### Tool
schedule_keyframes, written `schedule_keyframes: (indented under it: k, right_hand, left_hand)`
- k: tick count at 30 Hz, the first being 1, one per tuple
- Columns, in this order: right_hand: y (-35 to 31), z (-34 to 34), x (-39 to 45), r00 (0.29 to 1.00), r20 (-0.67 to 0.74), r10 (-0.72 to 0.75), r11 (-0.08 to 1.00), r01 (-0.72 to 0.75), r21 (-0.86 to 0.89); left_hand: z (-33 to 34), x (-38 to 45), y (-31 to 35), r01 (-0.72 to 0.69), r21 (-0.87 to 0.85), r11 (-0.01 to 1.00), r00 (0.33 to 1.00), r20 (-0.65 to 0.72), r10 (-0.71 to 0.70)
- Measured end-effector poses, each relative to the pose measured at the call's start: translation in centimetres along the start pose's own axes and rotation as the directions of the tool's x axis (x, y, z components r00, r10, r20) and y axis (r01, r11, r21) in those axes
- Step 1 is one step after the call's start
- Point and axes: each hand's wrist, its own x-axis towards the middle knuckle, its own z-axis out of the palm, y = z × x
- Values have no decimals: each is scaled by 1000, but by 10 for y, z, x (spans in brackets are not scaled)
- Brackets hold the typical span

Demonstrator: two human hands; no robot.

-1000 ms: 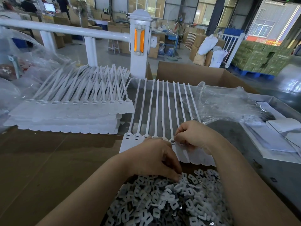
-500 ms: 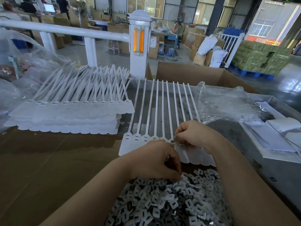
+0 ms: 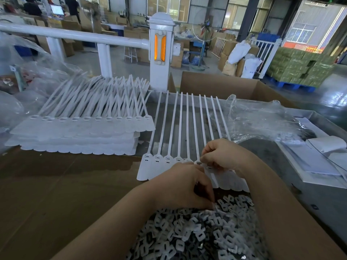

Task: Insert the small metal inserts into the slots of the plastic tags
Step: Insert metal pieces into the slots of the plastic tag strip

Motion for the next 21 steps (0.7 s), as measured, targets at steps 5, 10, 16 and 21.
schedule_keyframes:
  k: [5,10,16,21]
  right_hand:
    - [0,-1,0,1000,3,-8,1000,8,29]
    - [0,-6,-2,995,30,-90,992,87,95]
    - [-3,-10,-8,964,127,-233,913,172,370]
    - [-3,-10,-8,954,118,-276,891,208,402]
  left_hand:
    - [-3,-1,1,47,-171,984,995,-75,-61]
    - [-12,0,-4,186,-426,885,876,-336,-346]
    - [-20,0,-8,126,-784,608,739,-335,-585]
    - [-19,0,-8,130,-796,592,747,-314,-586]
